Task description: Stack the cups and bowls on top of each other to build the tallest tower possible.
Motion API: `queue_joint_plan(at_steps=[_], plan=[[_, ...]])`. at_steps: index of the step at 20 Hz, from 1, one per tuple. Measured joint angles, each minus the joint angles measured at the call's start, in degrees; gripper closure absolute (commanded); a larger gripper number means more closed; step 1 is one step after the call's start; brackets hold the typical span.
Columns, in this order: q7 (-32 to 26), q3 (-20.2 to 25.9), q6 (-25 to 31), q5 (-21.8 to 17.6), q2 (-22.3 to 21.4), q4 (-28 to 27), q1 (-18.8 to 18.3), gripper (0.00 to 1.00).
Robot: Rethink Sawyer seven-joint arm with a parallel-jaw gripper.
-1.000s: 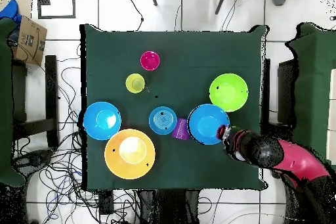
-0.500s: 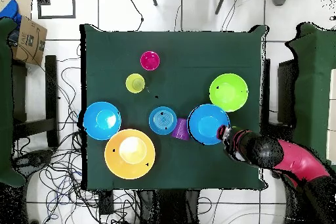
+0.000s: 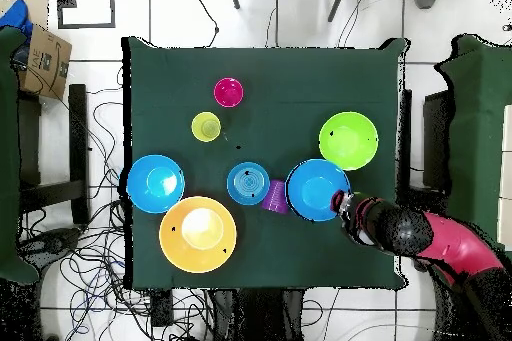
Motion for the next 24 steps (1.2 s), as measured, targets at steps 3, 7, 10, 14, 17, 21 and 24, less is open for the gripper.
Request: queue_joint_plan(at_steps=[3, 7, 10, 14, 17, 21, 24], plan=[[0.0, 0.0, 0.0, 0.0, -0.2, 0.0, 0.3, 1.0], [0.0, 0.0, 0.0, 0.0, -0.2, -0.1, 0.9, 1.0], [0.0, 0.0, 0.0, 0.0, 0.1, -0.7, 1.7, 1.0], [0.0, 0.0, 0.0, 0.0, 0.2, -1.3, 2.6, 1.0], [0.0, 0.0, 0.0, 0.0, 0.2, -1.6, 2.9, 1.0], [0.0, 0.0, 0.0, 0.0, 0.2, -1.7, 3.1, 1.0], [0.0, 0.0, 0.0, 0.0, 0.2, -1.8, 3.1, 1.0]])
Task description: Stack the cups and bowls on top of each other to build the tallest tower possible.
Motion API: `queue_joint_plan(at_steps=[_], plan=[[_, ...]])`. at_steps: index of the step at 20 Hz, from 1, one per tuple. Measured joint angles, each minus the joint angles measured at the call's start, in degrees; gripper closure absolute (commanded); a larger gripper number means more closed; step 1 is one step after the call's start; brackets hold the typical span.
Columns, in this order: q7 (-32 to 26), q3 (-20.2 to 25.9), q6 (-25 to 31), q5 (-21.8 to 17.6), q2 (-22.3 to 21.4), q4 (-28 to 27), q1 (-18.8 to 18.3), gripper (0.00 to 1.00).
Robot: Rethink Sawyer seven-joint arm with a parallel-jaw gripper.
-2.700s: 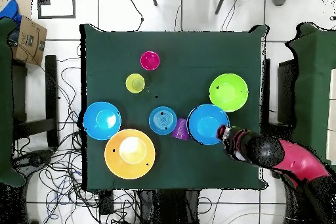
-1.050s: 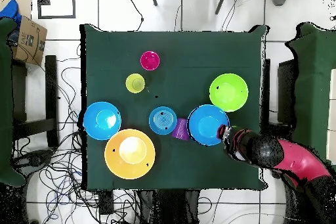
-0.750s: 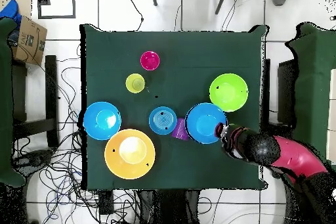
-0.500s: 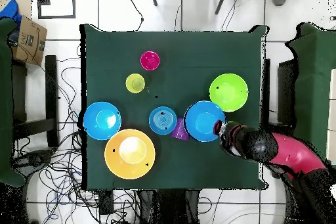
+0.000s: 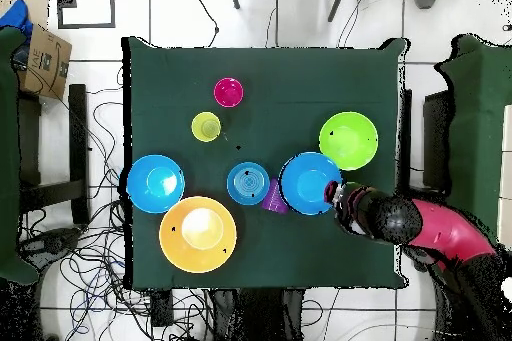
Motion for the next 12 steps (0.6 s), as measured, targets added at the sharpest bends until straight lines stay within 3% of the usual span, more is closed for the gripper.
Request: queue_joint_plan(at_steps=[8, 9, 12], plan=[[0.0, 0.0, 0.0, 0.0, 0.0, -0.4, 0.0, 1.0], [0.0, 0.0, 0.0, 0.0, 0.0, -0.5, 0.0, 0.0], [0.0, 0.0, 0.0, 0.0, 0.0, -0.6, 0.0, 0.0]])
